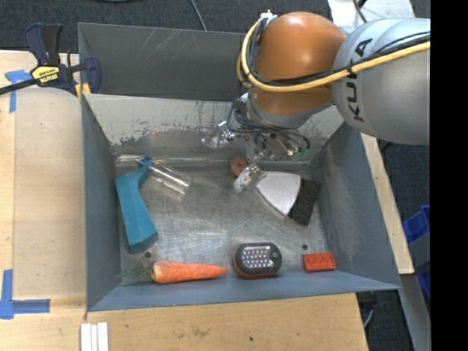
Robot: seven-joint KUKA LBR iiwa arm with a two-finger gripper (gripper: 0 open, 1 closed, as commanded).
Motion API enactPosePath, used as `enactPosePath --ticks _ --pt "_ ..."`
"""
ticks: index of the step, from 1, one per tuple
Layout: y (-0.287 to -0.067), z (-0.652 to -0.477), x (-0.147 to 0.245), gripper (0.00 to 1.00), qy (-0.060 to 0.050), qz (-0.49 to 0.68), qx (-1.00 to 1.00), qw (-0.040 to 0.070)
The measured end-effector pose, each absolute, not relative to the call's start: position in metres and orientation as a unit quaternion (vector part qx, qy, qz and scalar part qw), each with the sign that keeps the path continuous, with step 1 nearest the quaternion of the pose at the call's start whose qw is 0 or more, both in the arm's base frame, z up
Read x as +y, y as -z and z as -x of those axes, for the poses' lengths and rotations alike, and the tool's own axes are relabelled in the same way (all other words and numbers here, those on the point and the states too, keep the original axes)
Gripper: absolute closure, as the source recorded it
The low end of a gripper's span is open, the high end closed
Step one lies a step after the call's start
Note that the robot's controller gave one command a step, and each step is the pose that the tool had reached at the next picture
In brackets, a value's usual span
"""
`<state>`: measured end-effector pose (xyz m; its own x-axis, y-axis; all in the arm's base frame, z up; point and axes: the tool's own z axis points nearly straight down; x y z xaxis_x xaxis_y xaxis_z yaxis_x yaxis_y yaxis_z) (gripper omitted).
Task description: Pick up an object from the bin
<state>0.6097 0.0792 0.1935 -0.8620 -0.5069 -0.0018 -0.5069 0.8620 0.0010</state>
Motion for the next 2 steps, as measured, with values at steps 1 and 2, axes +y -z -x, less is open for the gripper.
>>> enactPosePath --ticks 1,2 --pt "-0.192 -0.615 0.066 0.0 -0.001 0.203 0.979 0.003" --pt "-0.209 -0.619 0.047 0.0 0.0 0.08 0.997 0.002"
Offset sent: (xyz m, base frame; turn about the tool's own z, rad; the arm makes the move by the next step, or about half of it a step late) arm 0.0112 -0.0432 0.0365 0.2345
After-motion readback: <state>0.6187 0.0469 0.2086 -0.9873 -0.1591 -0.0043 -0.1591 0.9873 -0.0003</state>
